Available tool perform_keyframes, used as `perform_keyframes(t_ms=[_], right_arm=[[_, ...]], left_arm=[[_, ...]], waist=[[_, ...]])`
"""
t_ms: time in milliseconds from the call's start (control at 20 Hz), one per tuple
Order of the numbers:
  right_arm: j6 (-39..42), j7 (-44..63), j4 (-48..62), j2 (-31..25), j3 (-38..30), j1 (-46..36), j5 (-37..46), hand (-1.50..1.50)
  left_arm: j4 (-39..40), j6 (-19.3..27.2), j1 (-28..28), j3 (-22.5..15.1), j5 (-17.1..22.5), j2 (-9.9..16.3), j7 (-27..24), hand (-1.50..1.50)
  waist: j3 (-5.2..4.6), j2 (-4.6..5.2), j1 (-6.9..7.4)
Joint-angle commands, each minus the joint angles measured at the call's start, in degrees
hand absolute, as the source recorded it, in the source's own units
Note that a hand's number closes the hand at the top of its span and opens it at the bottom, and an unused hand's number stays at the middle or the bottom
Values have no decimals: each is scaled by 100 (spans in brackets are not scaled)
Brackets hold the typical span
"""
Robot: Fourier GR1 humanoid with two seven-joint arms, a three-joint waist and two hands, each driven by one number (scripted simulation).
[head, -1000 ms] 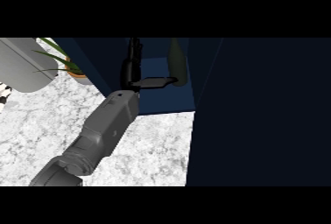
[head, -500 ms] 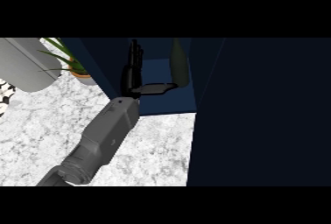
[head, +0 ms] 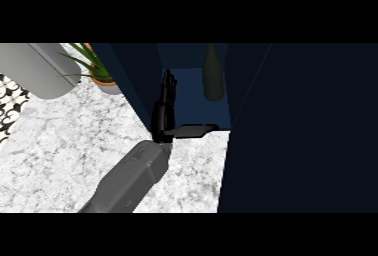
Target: Pick up the wine, place it into the cabinet and close the cabinet
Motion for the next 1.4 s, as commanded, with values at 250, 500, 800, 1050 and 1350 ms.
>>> perform_keyframes(t_ms=[250, 500, 800, 1050, 1350], right_arm=[[-44, 37, -303, 5, -56, 123, -58, -150], [78, -75, -574, -25, 55, 517, -49, -150], [206, -136, -874, -56, 26, 1021, -276, -150], [245, 313, -720, -224, -286, 424, -722, -150], [558, 175, -196, -251, -381, 360, -1204, 150]], left_arm=[[-2701, 1359, 1627, -1246, -539, 0, 361, -150], [-3421, 1138, 2326, -1082, -786, 420, 527, -150], [-5118, 2194, 3053, -1631, -1360, 792, 1087, -150], [-5653, 1589, 3332, -1479, -1426, 1142, 1211, -150], [-6589, 1035, 4310, -1780, -1406, 1980, 1049, -150]], waist=[[1, 8, 157], [0, 26, 111], [3, 11, 104], [0, 29, 101], [1, 31, 148]])
